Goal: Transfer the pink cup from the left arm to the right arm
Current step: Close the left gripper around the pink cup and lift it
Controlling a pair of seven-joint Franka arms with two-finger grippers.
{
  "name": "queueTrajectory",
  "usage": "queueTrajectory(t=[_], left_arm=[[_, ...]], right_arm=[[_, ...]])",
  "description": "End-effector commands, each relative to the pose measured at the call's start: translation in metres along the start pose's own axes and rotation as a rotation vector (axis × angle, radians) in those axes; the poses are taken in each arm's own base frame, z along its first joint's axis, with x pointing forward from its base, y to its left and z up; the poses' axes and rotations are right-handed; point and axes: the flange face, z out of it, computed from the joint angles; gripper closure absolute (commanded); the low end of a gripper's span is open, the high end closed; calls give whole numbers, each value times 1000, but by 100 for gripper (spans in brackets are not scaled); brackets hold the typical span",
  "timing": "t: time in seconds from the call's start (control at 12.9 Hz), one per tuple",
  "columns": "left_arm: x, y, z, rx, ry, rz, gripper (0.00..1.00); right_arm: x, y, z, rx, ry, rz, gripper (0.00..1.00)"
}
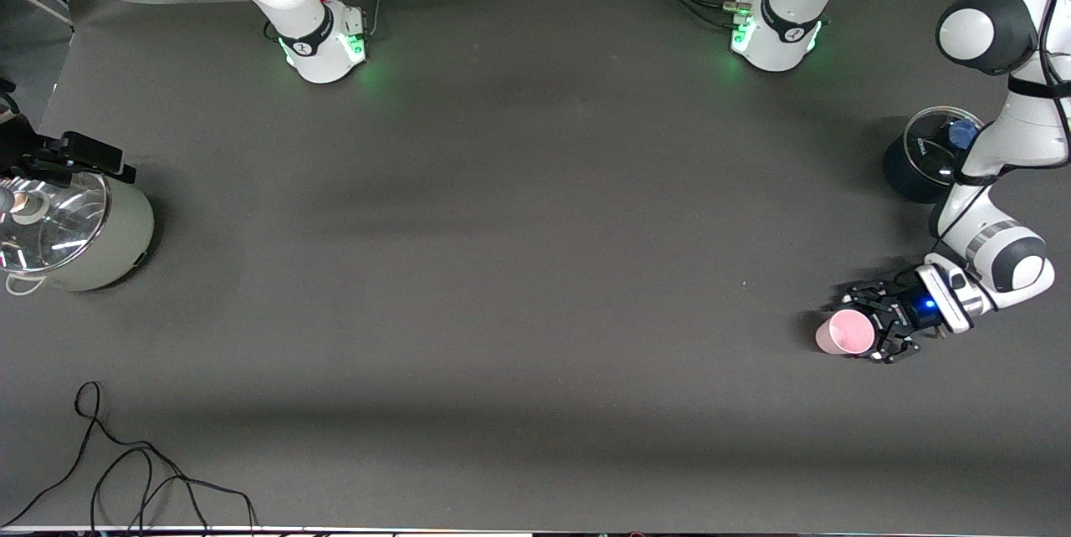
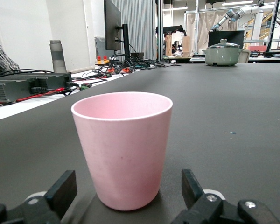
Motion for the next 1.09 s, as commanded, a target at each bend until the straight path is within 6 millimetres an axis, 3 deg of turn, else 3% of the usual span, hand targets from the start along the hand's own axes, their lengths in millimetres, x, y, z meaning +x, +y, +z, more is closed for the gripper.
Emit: queueTrajectory(t=[0.0,0.39,0.47,0.62,0.7,1.01], left_arm=[[-1,-3,10,26,20,15,0],[-2,-2,12,28,26,-29,0],[-2,-2,12,28,26,-29,5],[-1,-3,12,28,26,-28,33],[-1,-3,12,28,26,-28,40],[5,-6,10,29,19,-37,48]], right_arm=[[-4,3,-5,-11,-1,-20,0],[-5,6,-5,-9,-13,-18,0],[-5,6,-5,-9,-13,-18,0],[-5,6,-5,-9,-13,-29,0],[-6,7,-5,-9,-13,-31,0],[-6,11,-5,-8,-14,-23,0]])
